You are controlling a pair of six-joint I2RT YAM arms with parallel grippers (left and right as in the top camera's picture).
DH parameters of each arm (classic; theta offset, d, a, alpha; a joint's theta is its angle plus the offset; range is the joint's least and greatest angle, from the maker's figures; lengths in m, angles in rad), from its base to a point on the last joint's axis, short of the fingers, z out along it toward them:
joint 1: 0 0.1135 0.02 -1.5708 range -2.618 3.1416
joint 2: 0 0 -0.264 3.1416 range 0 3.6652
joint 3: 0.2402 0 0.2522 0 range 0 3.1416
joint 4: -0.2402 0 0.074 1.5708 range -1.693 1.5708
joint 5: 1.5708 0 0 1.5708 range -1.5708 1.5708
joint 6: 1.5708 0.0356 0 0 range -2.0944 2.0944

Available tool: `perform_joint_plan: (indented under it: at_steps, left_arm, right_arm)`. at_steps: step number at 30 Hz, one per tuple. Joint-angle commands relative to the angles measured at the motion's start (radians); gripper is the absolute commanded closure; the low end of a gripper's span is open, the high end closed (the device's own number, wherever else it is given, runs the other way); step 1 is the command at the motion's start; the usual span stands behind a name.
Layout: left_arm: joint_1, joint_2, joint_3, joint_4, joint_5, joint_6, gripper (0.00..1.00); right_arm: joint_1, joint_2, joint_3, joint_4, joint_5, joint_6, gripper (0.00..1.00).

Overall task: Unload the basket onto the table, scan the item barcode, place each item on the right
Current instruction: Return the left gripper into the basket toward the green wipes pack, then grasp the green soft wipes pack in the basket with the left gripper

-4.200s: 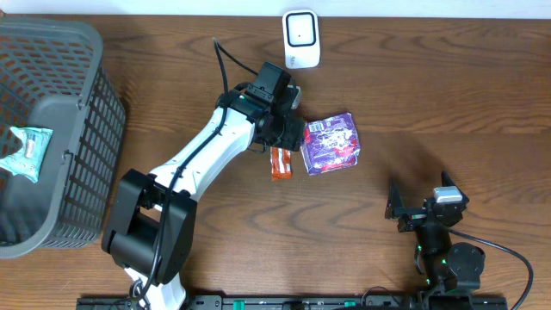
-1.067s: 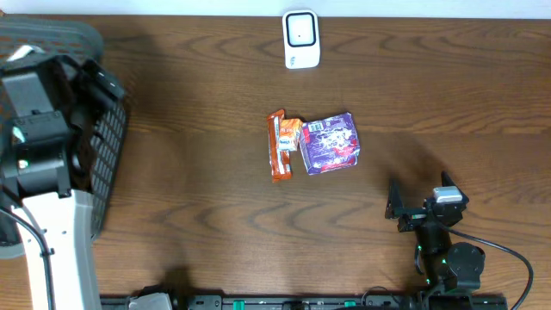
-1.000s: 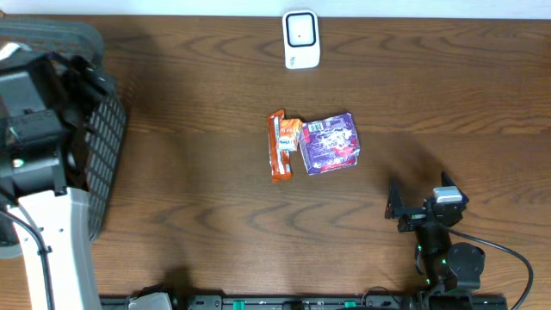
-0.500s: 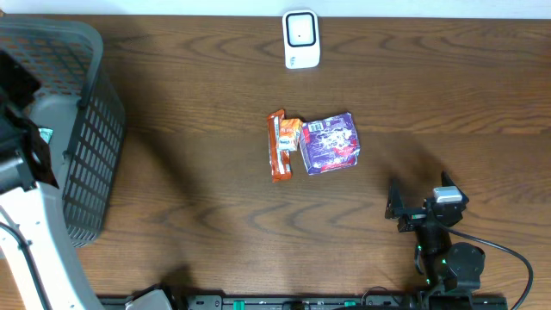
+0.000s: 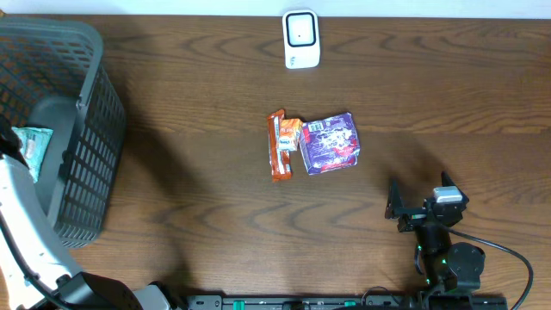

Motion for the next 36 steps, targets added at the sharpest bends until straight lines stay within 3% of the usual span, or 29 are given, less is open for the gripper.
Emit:
perform_joint_plan:
  at_steps: [1, 7, 29, 36]
  left_arm:
    - [0.015, 0.033, 0.007, -0.025, 0.187, 0.105, 0.02]
    - [0.016, 0.069, -0.004, -0.058, 0.414, 0.312, 0.02]
    - [0.020, 0.108, -0.070, -0.126, 0.445, 0.592, 0.02]
    - [0.021, 0.136, -0.072, -0.129, 0.445, 0.595, 0.03]
  right_arm:
    - [-0.012, -0.001, -0.002, -0.004, 0.005, -0.011, 0.01]
    - [-0.012, -0.001, -0.002, -0.004, 0.005, -0.011, 0.01]
    - [-0.012, -0.001, -0.002, -0.004, 0.005, -0.011, 0.01]
    - [-0.012, -0.001, -0.002, -0.004, 0.005, -0.011, 0.01]
